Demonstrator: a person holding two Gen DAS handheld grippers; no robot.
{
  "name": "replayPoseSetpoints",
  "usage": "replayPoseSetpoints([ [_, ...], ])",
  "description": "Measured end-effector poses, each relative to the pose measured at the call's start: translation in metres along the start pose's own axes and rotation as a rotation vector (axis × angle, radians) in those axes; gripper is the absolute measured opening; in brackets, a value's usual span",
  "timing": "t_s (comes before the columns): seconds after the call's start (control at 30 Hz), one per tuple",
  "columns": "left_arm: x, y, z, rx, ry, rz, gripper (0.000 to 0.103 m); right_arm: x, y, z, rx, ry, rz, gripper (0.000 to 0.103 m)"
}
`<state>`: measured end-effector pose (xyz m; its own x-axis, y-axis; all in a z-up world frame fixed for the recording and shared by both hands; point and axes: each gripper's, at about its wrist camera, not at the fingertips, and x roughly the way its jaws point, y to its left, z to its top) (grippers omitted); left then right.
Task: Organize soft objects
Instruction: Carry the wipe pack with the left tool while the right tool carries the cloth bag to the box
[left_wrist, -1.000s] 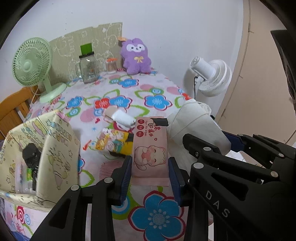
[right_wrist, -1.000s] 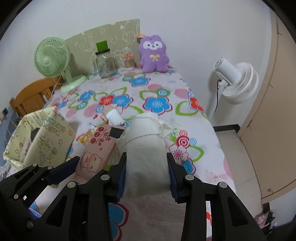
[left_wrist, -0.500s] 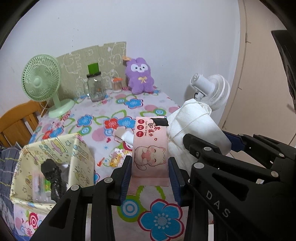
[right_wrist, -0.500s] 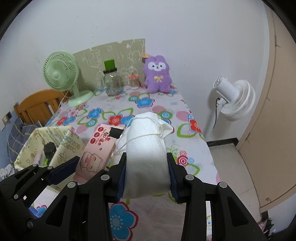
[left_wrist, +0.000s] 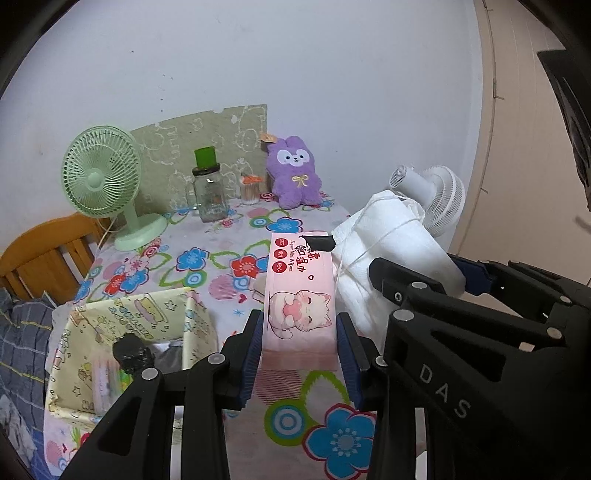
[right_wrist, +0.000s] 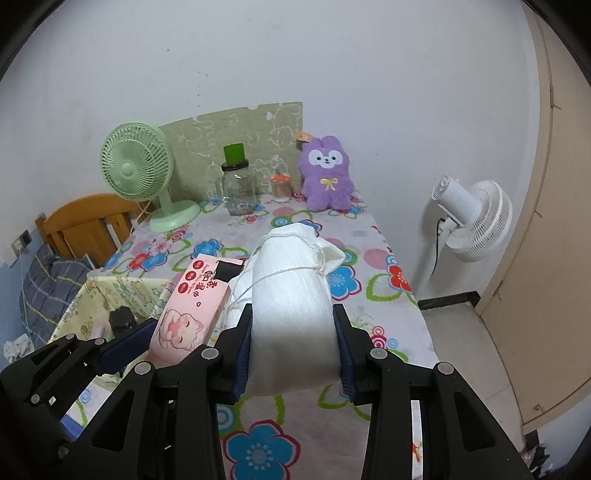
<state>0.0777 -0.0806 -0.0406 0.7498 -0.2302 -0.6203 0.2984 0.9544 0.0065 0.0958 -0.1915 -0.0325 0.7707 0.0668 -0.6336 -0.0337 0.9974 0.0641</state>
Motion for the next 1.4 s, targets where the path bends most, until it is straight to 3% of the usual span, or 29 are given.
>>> replayPoseSetpoints([
  [0.6, -0.007, 0.051, -0.003, -0.043, 0.001, 0.069, 0.039, 0.007, 0.049, 0.012, -0.048, -0.008, 0.056, 0.042],
  [1.4, 0.004, 0.129, -0.018, -0.137, 0.048, 0.160, 0.039, 0.043, 0.127, 0.016, -0.145, 0.059, 0.147, 0.042],
])
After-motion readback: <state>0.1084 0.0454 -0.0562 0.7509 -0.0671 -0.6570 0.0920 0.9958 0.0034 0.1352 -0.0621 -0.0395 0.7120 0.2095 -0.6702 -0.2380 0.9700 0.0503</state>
